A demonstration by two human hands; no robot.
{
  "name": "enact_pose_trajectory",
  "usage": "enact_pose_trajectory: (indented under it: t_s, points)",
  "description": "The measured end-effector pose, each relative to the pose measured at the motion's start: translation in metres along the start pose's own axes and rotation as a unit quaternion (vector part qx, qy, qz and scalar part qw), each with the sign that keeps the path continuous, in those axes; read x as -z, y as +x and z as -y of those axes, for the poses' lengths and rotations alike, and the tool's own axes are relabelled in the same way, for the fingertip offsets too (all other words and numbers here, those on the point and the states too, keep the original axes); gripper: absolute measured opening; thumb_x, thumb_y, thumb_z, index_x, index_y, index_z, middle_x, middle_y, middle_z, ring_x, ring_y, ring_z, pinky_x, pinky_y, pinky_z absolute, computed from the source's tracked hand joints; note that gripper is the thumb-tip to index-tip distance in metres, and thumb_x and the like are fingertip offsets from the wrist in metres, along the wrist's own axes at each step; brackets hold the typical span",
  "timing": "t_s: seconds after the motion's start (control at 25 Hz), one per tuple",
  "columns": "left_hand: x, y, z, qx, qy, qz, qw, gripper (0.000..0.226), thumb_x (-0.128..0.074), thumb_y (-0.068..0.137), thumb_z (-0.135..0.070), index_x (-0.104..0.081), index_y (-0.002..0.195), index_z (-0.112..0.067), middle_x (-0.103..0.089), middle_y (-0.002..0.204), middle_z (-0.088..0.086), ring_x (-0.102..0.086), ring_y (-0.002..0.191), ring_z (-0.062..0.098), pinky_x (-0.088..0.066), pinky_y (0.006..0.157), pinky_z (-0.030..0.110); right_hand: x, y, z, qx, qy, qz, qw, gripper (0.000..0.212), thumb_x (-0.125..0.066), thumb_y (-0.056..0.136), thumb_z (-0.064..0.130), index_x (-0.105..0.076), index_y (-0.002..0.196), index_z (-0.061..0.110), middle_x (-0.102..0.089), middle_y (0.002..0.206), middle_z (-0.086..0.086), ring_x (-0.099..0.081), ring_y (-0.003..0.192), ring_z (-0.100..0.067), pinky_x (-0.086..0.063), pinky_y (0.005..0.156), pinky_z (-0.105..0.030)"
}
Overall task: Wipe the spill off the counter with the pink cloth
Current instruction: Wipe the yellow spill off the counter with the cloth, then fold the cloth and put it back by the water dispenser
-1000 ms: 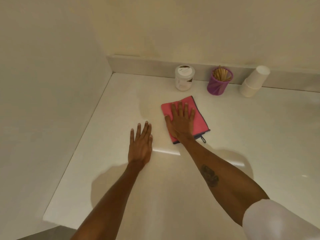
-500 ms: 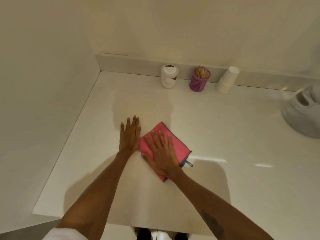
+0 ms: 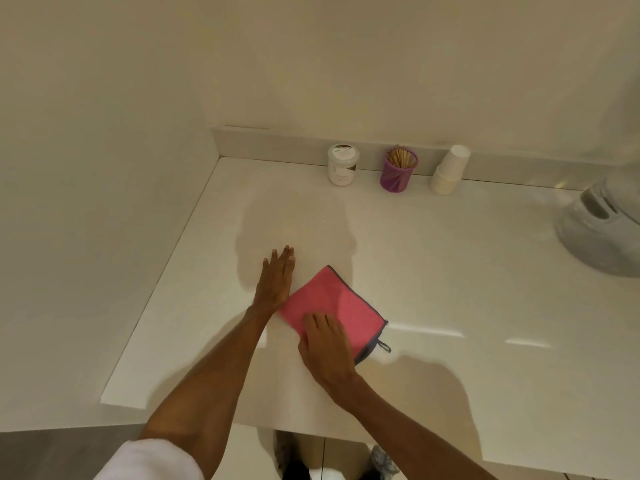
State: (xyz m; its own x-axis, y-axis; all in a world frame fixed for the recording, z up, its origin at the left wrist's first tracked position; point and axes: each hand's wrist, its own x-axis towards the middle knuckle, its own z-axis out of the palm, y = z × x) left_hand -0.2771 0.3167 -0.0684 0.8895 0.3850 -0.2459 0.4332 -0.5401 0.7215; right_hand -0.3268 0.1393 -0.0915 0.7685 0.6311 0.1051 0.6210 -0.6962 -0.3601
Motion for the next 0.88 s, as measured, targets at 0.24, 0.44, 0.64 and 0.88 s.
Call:
enact_pose_trajectory:
  t_s: [0.24,0.44,0.64,0.88]
  points:
    - [0.01,-0.018,-0.01,-0.014,-0.106,-0.074,0.992,0.047,-0.034,0.11,-0.031,-0.05,0.149,-0.011,-0.051,0.155,0.007,-0.044,0.146,0.021,-0.03,0.124,0.036,0.011,0.003,0.0,-0.083,0.06,0.074,0.992,0.031,-0.071,0.094,0.018,-0.065,0.123,0.01,-0.068,0.115,-0.009,-0.066,0.1,-0.025,-0.06,0.087,-0.037]
    - [0.016,-0.023,-0.021,0.03,-0.231,-0.076,0.969,0.047,-0.036,0.109,-0.033,-0.059,0.141,-0.008,-0.06,0.146,0.009,-0.058,0.132,0.027,-0.042,0.117,0.042,0.044,0.022,0.004,-0.217,0.262,0.13,0.931,0.018,-0.065,0.1,0.025,-0.071,0.114,0.016,-0.069,0.103,0.0,-0.069,0.094,-0.019,-0.055,0.075,-0.019]
    - [0.02,-0.021,-0.026,0.109,-0.392,-0.079,0.91,0.063,-0.027,0.108,-0.049,-0.052,0.145,-0.006,-0.062,0.14,0.015,-0.066,0.109,0.035,-0.05,0.101,0.045,0.093,0.067,-0.027,-0.258,0.391,0.142,0.872,0.021,-0.065,0.096,0.026,-0.077,0.105,0.013,-0.072,0.087,-0.002,-0.059,0.068,-0.013,-0.055,0.066,-0.029]
    - [0.008,-0.022,-0.038,0.199,-0.542,0.101,0.81,0.098,-0.011,0.093,-0.076,-0.052,0.141,-0.002,-0.063,0.134,0.022,-0.064,0.109,0.037,-0.051,0.095,0.05,0.142,0.104,-0.051,-0.227,0.671,0.154,0.689,0.034,-0.056,0.096,0.001,-0.072,0.123,0.015,-0.073,0.1,-0.003,-0.068,0.084,-0.013,-0.058,0.071,-0.03]
